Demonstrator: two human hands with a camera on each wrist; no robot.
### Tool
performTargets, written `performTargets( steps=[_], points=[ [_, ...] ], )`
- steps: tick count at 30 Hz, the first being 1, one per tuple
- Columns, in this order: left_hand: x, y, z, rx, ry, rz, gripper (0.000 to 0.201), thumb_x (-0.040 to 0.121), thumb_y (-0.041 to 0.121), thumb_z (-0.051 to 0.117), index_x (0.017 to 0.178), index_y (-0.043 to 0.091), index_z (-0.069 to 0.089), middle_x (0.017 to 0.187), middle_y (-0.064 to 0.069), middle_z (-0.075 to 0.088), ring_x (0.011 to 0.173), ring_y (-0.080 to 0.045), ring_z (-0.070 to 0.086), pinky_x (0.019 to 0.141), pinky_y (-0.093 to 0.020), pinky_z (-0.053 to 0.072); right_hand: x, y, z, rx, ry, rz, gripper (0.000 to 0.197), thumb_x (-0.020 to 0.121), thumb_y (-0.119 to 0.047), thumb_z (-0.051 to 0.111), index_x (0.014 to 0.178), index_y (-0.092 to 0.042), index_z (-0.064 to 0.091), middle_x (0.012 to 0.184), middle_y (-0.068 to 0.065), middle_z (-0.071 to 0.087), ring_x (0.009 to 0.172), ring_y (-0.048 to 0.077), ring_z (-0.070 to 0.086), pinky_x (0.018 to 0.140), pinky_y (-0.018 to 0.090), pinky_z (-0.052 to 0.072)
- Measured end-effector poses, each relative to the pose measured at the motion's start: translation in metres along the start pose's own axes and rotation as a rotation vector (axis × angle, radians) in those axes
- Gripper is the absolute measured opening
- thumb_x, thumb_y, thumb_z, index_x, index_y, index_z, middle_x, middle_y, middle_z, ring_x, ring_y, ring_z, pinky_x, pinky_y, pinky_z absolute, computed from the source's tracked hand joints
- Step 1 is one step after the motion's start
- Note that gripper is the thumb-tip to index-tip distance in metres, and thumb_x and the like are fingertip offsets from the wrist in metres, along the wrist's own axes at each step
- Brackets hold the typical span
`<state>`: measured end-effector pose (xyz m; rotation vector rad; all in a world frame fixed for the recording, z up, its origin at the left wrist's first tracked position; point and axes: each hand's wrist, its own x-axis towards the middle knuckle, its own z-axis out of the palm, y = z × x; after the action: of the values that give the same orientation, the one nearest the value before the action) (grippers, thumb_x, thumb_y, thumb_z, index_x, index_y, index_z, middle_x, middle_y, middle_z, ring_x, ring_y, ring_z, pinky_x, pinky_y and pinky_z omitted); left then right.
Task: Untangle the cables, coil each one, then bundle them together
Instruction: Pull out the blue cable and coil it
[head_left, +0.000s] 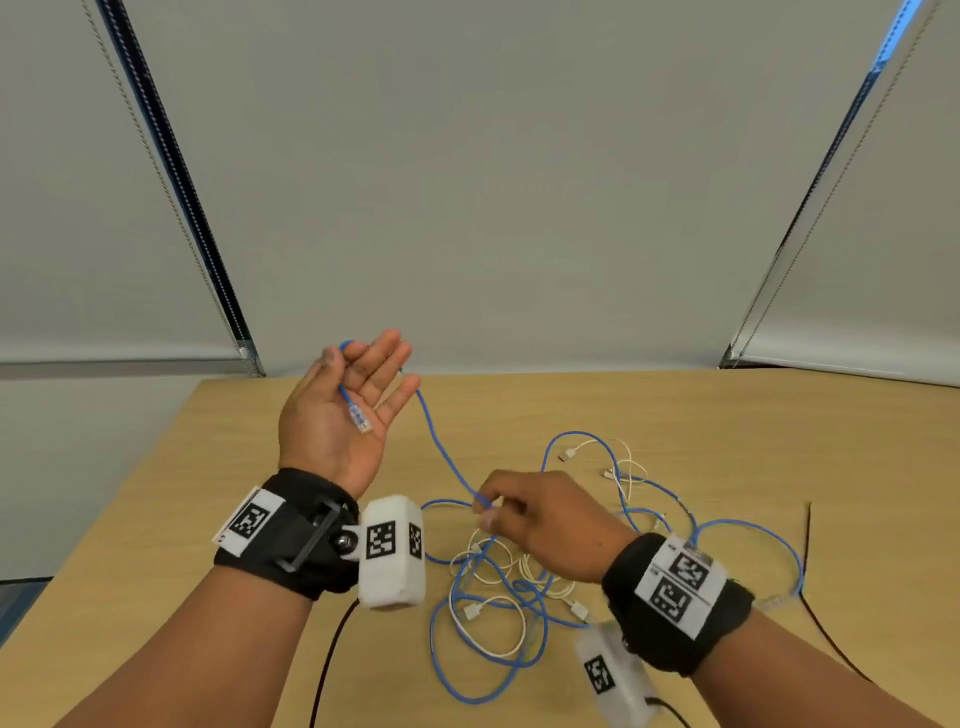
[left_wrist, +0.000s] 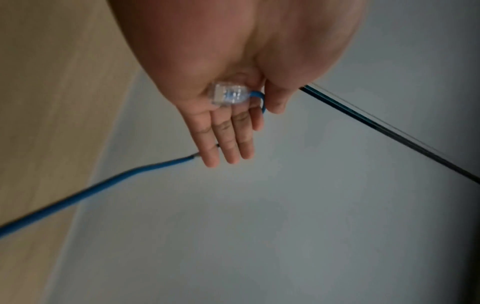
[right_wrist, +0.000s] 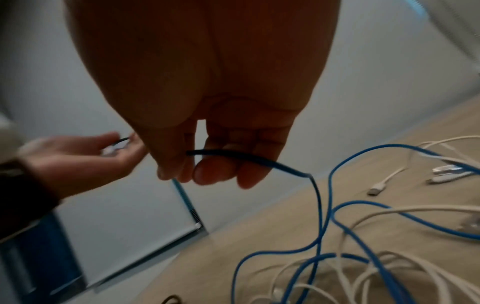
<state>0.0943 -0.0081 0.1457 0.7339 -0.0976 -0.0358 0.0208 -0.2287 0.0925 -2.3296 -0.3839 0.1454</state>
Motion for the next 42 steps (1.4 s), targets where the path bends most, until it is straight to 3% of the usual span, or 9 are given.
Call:
performTargets(
  steps=[4, 8, 11, 16, 24, 28, 31, 35, 42],
  points=[
    [-0.005, -0.010, 0.001, 0.601, -0.046, 0.184, 0.016, 0.103, 0.016, 0.048, 0.091, 0.017, 0.058, 0.121, -0.007, 0.072, 0.117, -0.020, 0.067, 0.100, -0.052, 0.051, -0.001, -0.027, -0.002, -0.081, -0.061, -0.114, 0.021, 0.099, -0.027, 0.059, 0.118, -0.023, 0.067, 0.062, -0.015, 0.052, 0.061, -0.005, 0.052, 0.060, 0.015, 0.036],
    [-0.018, -0.029, -0.001, 1.031, -0.338, 0.182, 0.021, 0.102, 0.012, 0.049, 0.098, 0.019, 0.069, 0.109, 0.009, 0.076, 0.107, -0.007, 0.067, 0.096, -0.032, 0.050, 0.001, -0.048, -0.026, 0.082, -0.014, -0.127, 0.012, 0.100, -0.027, 0.059, 0.100, -0.021, 0.069, 0.068, -0.008, 0.061, 0.059, 0.005, 0.060, 0.066, 0.029, 0.052],
    [-0.028, -0.036, -0.001, 0.991, -0.435, 0.063, 0.027, 0.097, 0.024, 0.047, 0.088, 0.010, 0.068, 0.081, 0.012, 0.069, 0.079, -0.006, 0.062, 0.080, -0.023, 0.049, 0.005, -0.052, -0.045, 0.155, 0.117, -0.120, 0.012, 0.098, -0.024, 0.063, 0.091, -0.019, 0.071, 0.075, -0.002, 0.064, 0.063, 0.012, 0.063, 0.068, 0.038, 0.055],
    [-0.035, -0.034, 0.004, 0.759, -0.486, -0.174, 0.034, 0.098, 0.027, 0.044, 0.079, 0.011, 0.067, 0.089, -0.006, 0.074, 0.089, -0.018, 0.070, 0.087, -0.034, 0.055, 0.006, -0.043, -0.048, 0.301, 0.226, -0.104, 0.009, 0.100, -0.018, 0.059, 0.091, -0.020, 0.061, 0.110, -0.002, 0.066, 0.072, 0.014, 0.065, 0.067, 0.034, 0.057],
    [-0.046, -0.036, 0.018, 0.569, -0.458, -0.259, 0.031, 0.098, 0.032, 0.047, 0.074, 0.014, 0.055, 0.055, -0.001, 0.032, 0.041, -0.011, 0.029, 0.054, -0.035, 0.052, 0.008, -0.041, -0.045, 0.445, 0.190, -0.155, 0.010, 0.104, -0.016, 0.050, 0.094, -0.018, 0.052, 0.080, -0.004, 0.067, 0.057, 0.019, 0.058, 0.060, 0.037, 0.055],
    [-0.046, -0.027, 0.026, 0.303, -0.468, -0.302, 0.030, 0.099, 0.029, 0.049, 0.077, 0.012, 0.057, 0.063, -0.011, 0.056, 0.034, -0.008, 0.034, 0.049, -0.031, 0.053, 0.011, -0.038, -0.047, 0.548, 0.216, -0.141, 0.011, 0.104, -0.013, 0.052, 0.099, -0.016, 0.061, 0.085, -0.004, 0.066, 0.061, 0.018, 0.057, 0.061, 0.031, 0.052],
    [-0.044, -0.019, 0.029, 0.069, -0.527, -0.369, 0.035, 0.100, 0.031, 0.044, 0.073, 0.011, 0.055, 0.107, -0.029, 0.070, 0.065, -0.026, 0.071, 0.064, -0.045, 0.062, 0.012, -0.032, -0.043, 0.620, 0.228, -0.135, 0.016, 0.105, -0.012, 0.050, 0.103, -0.006, 0.065, 0.090, 0.008, 0.065, 0.072, 0.023, 0.059, 0.071, 0.036, 0.054],
    [-0.044, -0.012, 0.039, -0.118, -0.554, -0.340, 0.040, 0.100, 0.034, 0.042, 0.071, 0.011, 0.058, 0.137, -0.030, 0.057, 0.132, -0.043, 0.053, 0.090, -0.055, 0.057, 0.013, -0.027, -0.028, 0.611, 0.168, -0.104, 0.019, 0.104, -0.005, 0.048, 0.100, 0.002, 0.064, 0.085, 0.016, 0.066, 0.077, 0.021, 0.064, 0.076, 0.034, 0.056],
    [-0.016, 0.024, 0.051, 0.132, -0.364, 0.130, 0.028, 0.101, 0.030, 0.046, 0.079, 0.016, 0.054, 0.139, -0.016, 0.061, 0.135, -0.028, 0.053, 0.108, -0.054, 0.044, 0.008, -0.023, -0.005, 0.483, -0.045, -0.038, 0.016, 0.099, 0.000, 0.056, 0.089, -0.012, 0.061, 0.082, 0.009, 0.065, 0.078, 0.019, 0.066, 0.088, 0.045, 0.054]
  ],
)
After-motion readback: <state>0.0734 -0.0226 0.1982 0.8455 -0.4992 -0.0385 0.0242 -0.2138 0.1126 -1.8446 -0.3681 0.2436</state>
